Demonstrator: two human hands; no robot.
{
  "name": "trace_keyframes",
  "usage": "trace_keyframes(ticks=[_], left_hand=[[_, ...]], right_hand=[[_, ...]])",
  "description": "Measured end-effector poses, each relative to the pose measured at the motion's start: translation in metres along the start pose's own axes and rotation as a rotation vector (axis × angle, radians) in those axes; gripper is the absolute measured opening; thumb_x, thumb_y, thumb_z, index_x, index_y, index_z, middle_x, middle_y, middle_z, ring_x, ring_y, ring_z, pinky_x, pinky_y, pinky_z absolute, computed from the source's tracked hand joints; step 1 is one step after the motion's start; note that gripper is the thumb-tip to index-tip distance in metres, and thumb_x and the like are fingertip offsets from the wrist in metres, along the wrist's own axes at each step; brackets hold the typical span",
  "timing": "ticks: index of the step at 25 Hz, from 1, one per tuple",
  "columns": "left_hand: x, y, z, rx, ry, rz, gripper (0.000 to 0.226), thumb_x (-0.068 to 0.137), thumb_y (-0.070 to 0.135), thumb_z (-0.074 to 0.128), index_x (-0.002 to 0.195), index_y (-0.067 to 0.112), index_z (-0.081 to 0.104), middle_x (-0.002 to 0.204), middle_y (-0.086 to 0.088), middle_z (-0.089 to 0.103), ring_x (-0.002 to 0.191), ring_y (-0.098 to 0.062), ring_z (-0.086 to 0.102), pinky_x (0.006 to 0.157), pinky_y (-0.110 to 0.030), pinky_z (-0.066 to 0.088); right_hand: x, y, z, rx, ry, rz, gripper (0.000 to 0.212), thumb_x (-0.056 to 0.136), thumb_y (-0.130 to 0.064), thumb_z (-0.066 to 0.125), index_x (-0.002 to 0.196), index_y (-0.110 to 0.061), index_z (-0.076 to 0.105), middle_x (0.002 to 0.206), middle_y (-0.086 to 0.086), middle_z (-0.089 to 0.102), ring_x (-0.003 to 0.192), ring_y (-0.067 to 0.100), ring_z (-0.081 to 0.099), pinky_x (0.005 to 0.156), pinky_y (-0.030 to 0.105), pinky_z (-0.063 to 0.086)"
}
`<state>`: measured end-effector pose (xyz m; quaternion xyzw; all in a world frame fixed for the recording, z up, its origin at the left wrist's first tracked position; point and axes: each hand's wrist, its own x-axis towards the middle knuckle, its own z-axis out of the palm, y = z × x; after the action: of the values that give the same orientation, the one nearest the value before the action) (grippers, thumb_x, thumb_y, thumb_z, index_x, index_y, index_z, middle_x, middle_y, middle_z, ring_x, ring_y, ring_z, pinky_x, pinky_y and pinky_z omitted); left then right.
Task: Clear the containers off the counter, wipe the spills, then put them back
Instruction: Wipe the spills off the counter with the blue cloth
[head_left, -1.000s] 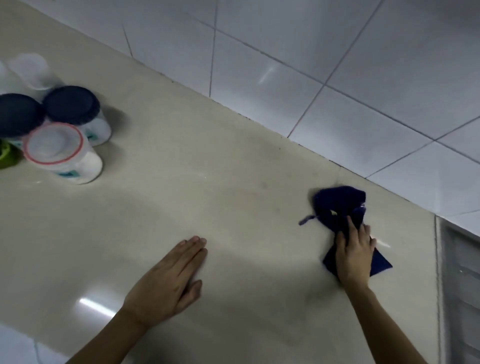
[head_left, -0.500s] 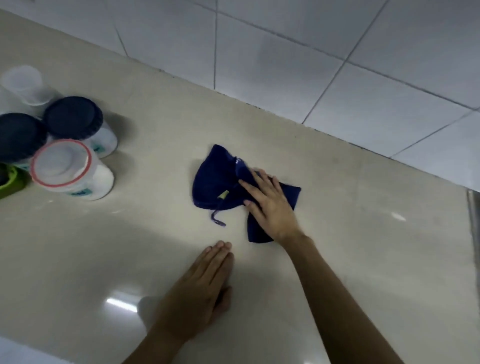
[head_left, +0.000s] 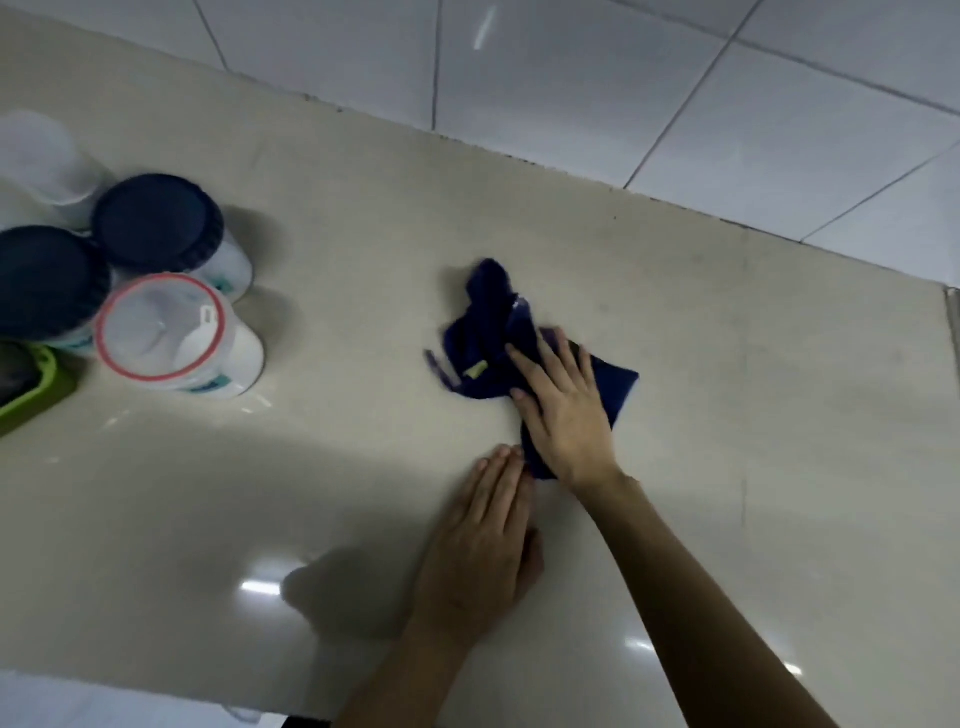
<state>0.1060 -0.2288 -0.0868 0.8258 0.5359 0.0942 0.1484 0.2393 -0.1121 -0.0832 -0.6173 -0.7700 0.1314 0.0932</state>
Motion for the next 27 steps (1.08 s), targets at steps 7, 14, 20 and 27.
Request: trace_keyframes(ticks=[7,14,20,27], left_hand=[[-0.002,-0.003,-0.001,-0.075,0.033,0.032,0.053,0.092,0.026,0.047,0.139,-0.001,0.045,0.150,-0.016,0.040,0.143,-0.027,0.031,0.116,-0.043,0.031],[0.002,0.001,-0.003,-0.088,0.027,0.032,0.057,0.085,0.024,0.053,0.136,-0.001,0.049,0.148,-0.017,0.042,0.142,-0.029,0.033,0.115,-0.044,0.030],[0.003,-0.002,-0.006,-0.032,0.012,-0.004,0.058,0.092,0.035,0.047,0.142,0.006,0.042,0.151,-0.011,0.039,0.144,-0.021,0.028,0.121,-0.032,0.015],[0.002,0.002,-0.005,-0.057,0.004,-0.008,0.060,0.091,0.033,0.052,0.141,0.001,0.042,0.152,-0.013,0.037,0.144,-0.022,0.028,0.119,-0.038,0.025]], right_hand=[[-0.018,0.082,-0.027,0.011,0.113,0.247,0.050,0.097,-0.041,0.030,0.142,-0.021,0.041,0.154,0.009,0.034,0.145,0.027,0.022,0.119,0.046,0.014],[-0.038,0.099,-0.034,-0.023,0.185,0.580,0.052,0.097,-0.036,0.026,0.144,-0.016,0.035,0.153,0.018,0.032,0.144,0.037,0.017,0.118,0.053,0.010],[0.065,-0.004,0.001,-0.003,-0.084,-0.258,0.053,0.097,-0.040,0.027,0.145,-0.020,0.037,0.156,0.014,0.028,0.145,0.038,0.016,0.119,0.046,0.005],[-0.007,0.134,-0.049,0.050,-0.059,-0.186,0.048,0.098,-0.036,0.035,0.143,-0.020,0.039,0.156,0.006,0.029,0.147,0.022,0.017,0.120,0.045,0.012]])
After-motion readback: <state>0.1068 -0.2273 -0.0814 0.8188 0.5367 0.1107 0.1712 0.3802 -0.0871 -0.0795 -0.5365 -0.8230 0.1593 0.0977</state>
